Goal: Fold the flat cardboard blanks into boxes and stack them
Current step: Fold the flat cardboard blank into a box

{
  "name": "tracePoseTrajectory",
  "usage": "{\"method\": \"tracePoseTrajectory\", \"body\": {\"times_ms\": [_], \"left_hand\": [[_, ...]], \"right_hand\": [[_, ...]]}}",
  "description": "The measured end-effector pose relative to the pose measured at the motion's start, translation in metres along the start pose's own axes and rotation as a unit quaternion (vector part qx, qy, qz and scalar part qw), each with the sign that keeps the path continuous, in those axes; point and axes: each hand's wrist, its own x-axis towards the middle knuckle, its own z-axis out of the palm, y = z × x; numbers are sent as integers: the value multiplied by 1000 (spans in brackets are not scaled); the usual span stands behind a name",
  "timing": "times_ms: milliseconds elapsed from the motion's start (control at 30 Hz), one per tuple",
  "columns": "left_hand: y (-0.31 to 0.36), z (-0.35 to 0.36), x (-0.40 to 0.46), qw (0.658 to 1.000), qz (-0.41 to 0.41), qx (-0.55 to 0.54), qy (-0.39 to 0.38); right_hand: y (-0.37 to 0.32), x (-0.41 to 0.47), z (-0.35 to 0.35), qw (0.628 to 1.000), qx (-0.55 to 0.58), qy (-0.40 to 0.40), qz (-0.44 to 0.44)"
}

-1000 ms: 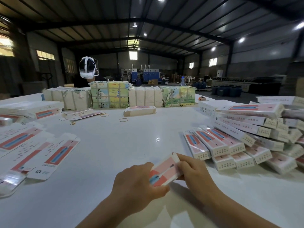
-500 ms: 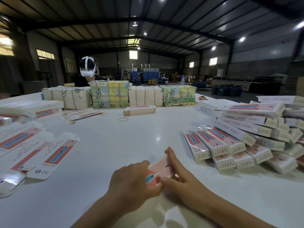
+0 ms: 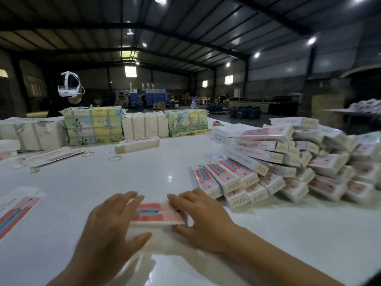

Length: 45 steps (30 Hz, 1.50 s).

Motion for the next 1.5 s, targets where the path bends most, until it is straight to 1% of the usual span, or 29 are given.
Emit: {"method": "tracePoseTrajectory", "body": {"times_ms": [33,67,100,167,233,300,333,367,400,433,500,533,600,667,733,767,833,933,1000,1067,1100,1167,1233,1300,1333,1367,1433,1467,1500], "left_hand": [[-5,4,1,997,-2,-9,70],[-8,8,2,994,-22,-23,103],[-12,11,2,994,-49,-38,92],[-15,21,1,990,-89,-105,9],[-14,36,0,983,-94,-155,-41],[-11,50,-3,983,-72,-158,-58],[-8,49,-4,983,-70,-159,-56],[-3,45,-4,985,-62,-156,-31],[-3,42,-5,989,-41,-145,-6],[-3,40,-5,992,-36,-123,-15],[-3,41,-2,982,-55,-140,-114],[-5,42,0,981,-66,-131,-124],[-3,41,3,986,-72,-96,-114],[-6,46,6,990,-76,-80,-86],[-9,45,6,989,-85,-76,-92],[-10,46,6,987,-85,-83,-103],[-7,42,6,988,-81,-89,-94],[4,35,3,993,-85,-66,-50],[7,30,4,984,-129,-92,-74],[9,30,4,982,-133,-97,-96],[7,31,3,982,-125,-108,-86],[5,36,4,983,-128,-94,-87],[4,37,3,983,-130,-82,-101],[2,39,1,979,-140,-91,-116],[1,40,0,975,-146,-129,-106],[1,41,0,965,-157,-190,-85],[-5,34,4,931,-191,-302,-68],[-13,28,9,922,-206,-322,-68],[-30,21,11,920,-221,-315,-70]], "right_hand": [[9,4,-9,999,3,27,38],[20,9,-20,995,17,58,78],[32,15,-34,988,39,95,114],[59,27,-70,969,80,164,169],[91,37,-108,943,90,238,216],[127,46,-143,912,55,306,267],[145,49,-158,899,30,327,289],[162,52,-171,888,3,338,311],[177,53,-179,879,-28,340,334],[190,54,-184,870,-61,334,357],[213,51,-184,854,-131,283,415],[221,48,-180,845,-168,234,450],[231,40,-168,825,-218,144,500],[234,35,-159,817,-220,119,519],[231,35,-157,817,-222,134,516],[227,37,-158,822,-228,146,501],[209,45,-159,851,-230,179,437],[156,59,-147,907,-201,212,302],[111,61,-124,947,-141,189,219],[64,54,-88,980,-43,115,159],[43,48,-66,988,-9,63,138],[7,31,-24,993,-3,-43,107],[-13,15,8,989,-8,-114,96],[-19,5,23,987,7,-122,102],[-18,3,26,988,12,-112,102],[-17,2,26,990,15,-102,100],[-13,1,25,991,18,-92,96],[-11,0,26,991,15,-93,93],[-14,3,29,992,15,-93,87]]}}
